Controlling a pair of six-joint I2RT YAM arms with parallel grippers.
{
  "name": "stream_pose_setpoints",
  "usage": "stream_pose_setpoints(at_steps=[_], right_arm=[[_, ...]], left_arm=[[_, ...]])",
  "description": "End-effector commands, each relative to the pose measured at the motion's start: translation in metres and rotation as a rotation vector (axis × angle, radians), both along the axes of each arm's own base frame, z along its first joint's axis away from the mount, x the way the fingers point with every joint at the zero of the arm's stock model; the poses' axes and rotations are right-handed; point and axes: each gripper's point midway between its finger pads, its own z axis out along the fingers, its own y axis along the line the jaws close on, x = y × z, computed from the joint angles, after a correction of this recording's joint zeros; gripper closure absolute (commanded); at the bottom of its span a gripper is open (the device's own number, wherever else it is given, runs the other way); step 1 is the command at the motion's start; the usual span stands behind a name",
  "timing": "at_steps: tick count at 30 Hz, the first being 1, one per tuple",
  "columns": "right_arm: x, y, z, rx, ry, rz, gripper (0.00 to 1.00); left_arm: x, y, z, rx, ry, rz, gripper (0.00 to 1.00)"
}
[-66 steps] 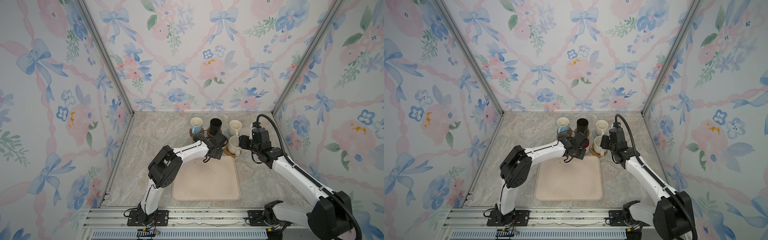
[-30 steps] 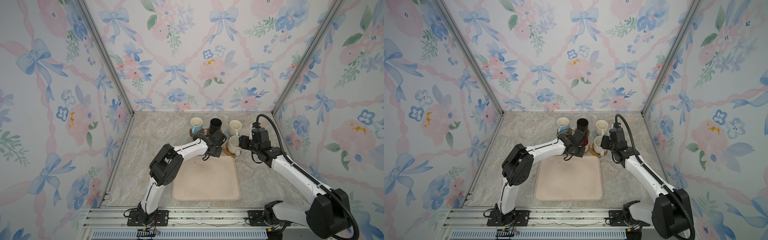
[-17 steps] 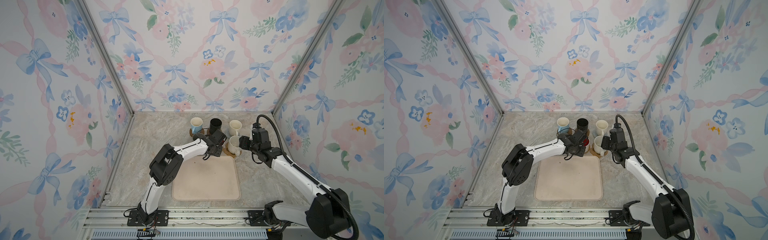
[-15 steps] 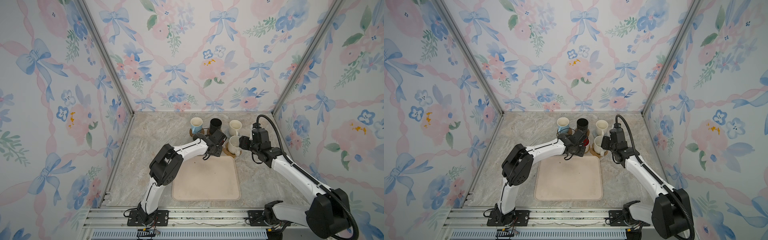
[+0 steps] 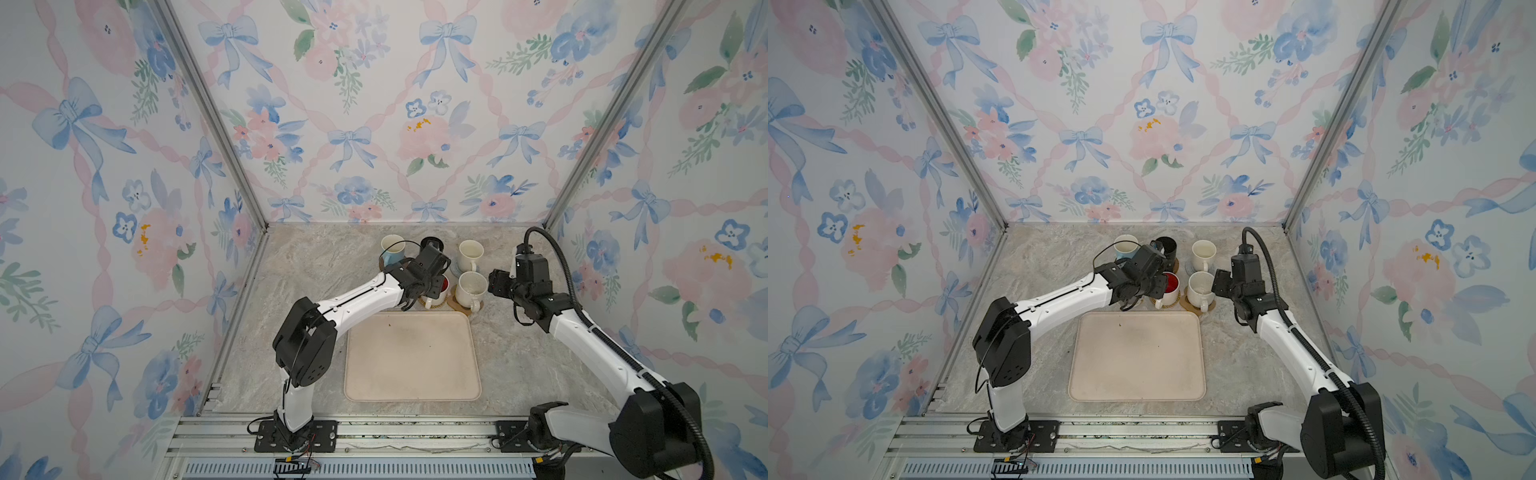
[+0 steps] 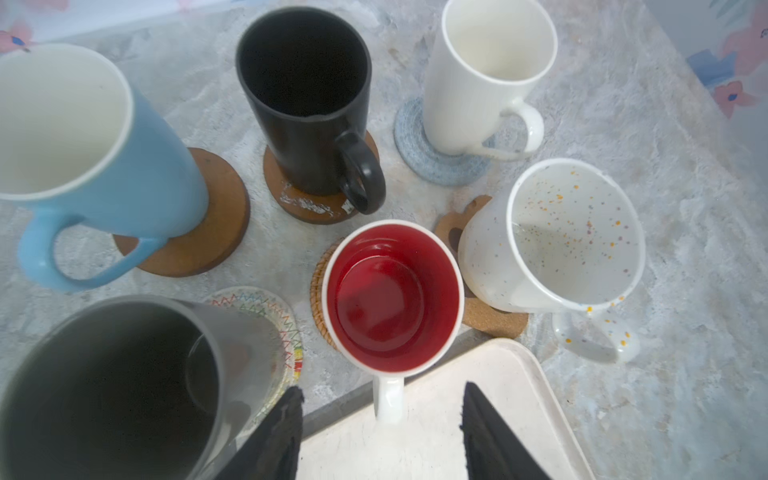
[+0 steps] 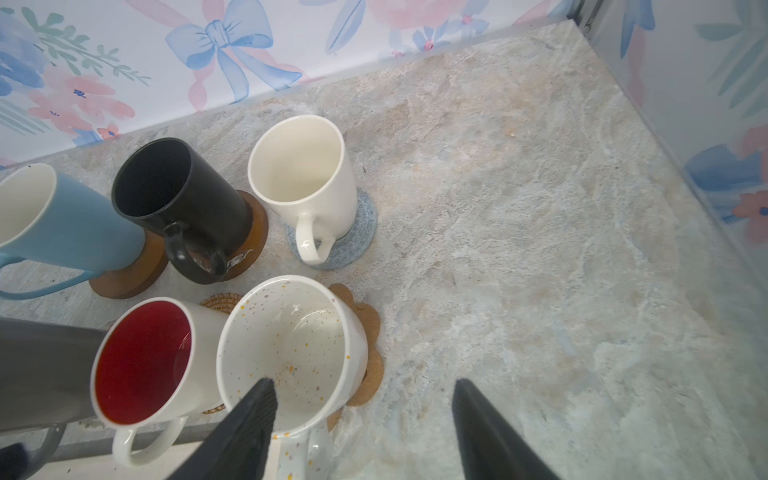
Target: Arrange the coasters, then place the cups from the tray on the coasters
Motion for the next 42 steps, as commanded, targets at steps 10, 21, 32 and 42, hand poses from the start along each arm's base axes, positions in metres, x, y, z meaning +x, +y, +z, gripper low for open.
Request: stream_pose_setpoints(at_steps=[10, 21, 32, 42], right_arm=[[0.008, -0.069, 0.001, -0.035, 0.020, -0.109, 0.03], [0.022, -0.091, -0.042, -0.048, 0.059, -0.150, 0.03], [0.036, -0.092, -0.077, -0.083, 0.051, -0.121, 0.03], [0.042, -0.093, -0.094, -0.093, 0.063, -0.115, 0.03]], left_arm=[[0.012, 0.106, 0.041, 0.058, -0.178, 0.226, 0.15], [0.019, 0.228, 0.035, -0.004, -0.268, 0.455, 0.02], [0.017, 0.318, -0.002, -0.017, -0.317, 0.634, 0.02], [0.011, 0.361, -0.041, 0.013, -0.294, 0.701, 0.02]])
